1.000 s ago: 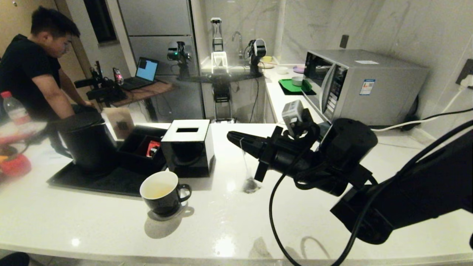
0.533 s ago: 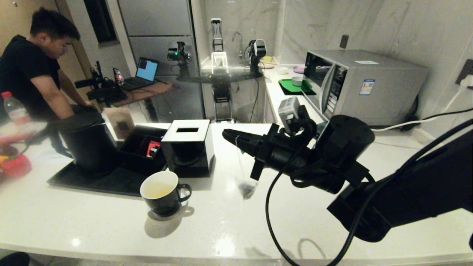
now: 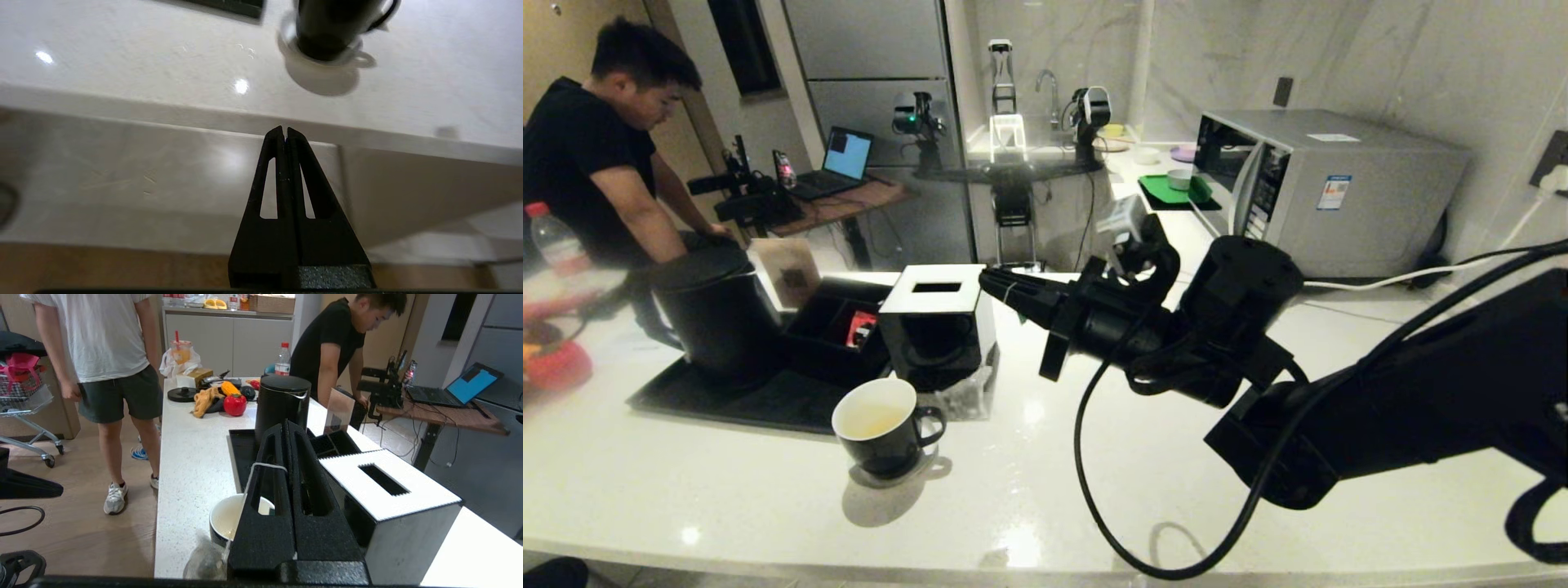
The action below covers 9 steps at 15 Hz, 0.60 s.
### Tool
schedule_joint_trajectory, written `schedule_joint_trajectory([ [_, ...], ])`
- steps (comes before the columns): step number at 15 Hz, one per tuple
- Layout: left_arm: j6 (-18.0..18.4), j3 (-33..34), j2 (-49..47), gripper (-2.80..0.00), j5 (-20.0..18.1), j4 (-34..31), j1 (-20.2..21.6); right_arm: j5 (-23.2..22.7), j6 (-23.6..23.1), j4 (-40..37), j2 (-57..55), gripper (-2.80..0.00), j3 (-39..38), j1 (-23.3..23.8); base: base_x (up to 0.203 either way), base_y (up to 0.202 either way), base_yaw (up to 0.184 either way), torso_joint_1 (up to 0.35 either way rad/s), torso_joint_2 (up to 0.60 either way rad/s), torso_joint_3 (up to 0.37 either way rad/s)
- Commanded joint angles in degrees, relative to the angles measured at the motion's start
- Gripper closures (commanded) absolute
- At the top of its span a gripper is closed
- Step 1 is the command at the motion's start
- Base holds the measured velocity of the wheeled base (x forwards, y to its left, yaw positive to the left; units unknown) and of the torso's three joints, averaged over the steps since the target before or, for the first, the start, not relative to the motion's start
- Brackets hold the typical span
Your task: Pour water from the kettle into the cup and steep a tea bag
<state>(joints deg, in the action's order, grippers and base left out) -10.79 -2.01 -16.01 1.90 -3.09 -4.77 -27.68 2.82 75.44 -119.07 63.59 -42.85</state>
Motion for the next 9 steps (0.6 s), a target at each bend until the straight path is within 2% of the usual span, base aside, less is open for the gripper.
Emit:
schedule_joint_trajectory([
  [1, 5.2, -0.1, 3.7, 0.00, -0.3, -0.2, 2.6, -0.1, 0.0, 0.6, -0.6, 0.00, 0.4, -0.1, 0.000, 0.000, 0.000, 0.000, 0.00, 0.000],
  [3, 11.2, 0.1, 10.4, 0.00, -1.8, -0.4, 3.9, -0.1, -0.1, 0.6, -0.6, 0.00, 0.6, -0.1, 0.000, 0.000, 0.000, 0.000, 0.00, 0.000],
  [4, 12.9, 0.3, 11.9, 0.00, -2.5, -0.4, 4.3, -0.1, -0.1, 0.6, -0.6, 0.00, 0.6, -0.2, 0.000, 0.000, 0.000, 0.000, 0.00, 0.000],
  [9, 15.1, 0.5, 15.5, 0.00, -3.0, -0.3, 4.5, -0.1, -0.1, -1.5, -3.3, 0.00, 6.1, -3.7, 0.000, 0.000, 0.000, 0.000, 0.00, 0.000],
])
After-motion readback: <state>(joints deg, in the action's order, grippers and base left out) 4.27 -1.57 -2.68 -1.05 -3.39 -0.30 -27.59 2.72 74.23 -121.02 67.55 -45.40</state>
